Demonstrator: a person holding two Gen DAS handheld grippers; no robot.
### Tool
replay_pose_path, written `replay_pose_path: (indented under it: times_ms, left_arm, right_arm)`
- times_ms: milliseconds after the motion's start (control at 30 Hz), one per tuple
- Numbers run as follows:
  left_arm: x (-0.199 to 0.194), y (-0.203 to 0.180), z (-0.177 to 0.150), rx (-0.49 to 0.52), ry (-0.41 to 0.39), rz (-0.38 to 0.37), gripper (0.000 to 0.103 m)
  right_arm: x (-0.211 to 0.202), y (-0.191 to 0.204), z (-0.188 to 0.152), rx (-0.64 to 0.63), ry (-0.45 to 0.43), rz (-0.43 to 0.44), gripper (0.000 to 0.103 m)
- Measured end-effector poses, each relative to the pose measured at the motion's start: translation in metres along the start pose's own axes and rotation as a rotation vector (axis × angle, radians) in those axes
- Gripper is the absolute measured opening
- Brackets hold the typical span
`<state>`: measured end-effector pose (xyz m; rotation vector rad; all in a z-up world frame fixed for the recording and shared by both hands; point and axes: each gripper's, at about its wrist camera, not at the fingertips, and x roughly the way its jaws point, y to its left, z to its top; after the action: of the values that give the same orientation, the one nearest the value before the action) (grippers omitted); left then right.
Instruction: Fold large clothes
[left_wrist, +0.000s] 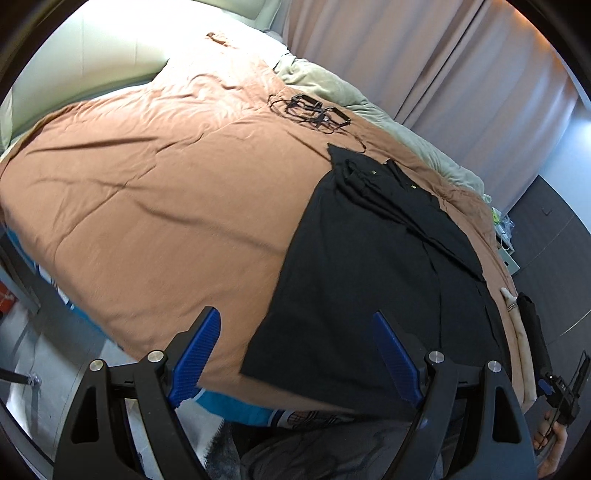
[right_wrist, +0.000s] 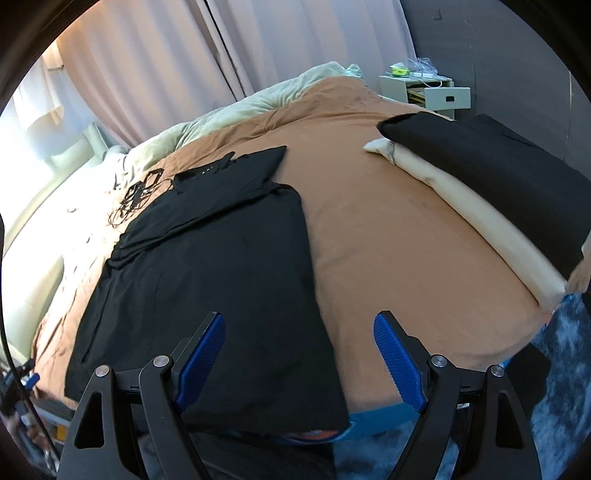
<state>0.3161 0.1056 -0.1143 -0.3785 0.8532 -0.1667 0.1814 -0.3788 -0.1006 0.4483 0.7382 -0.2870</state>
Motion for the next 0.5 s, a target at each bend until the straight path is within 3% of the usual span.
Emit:
replay_pose_path:
  times_ms: [267, 400, 500]
  left_arm:
    - [0.015, 0.026, -0.025, -0.01, 0.047, -0.052, 0.081]
    - [0.031, 0.035, -0.031, -0.04, 0.084, -0.075, 0.071]
    - [0.042, 0.038, -0.036, -0.046, 0.102, -0.078, 0.069]
  right_arm:
    - [0.005, -0.028, -0.025, -0.012, 0.02, 0.058, 0.08]
    - [0.021, -0.046, -0.036, 0.041, 0.053, 0.105, 0.067]
    - [0.034, -0.055, -0.046, 0.066, 0.088, 0.121, 0.064]
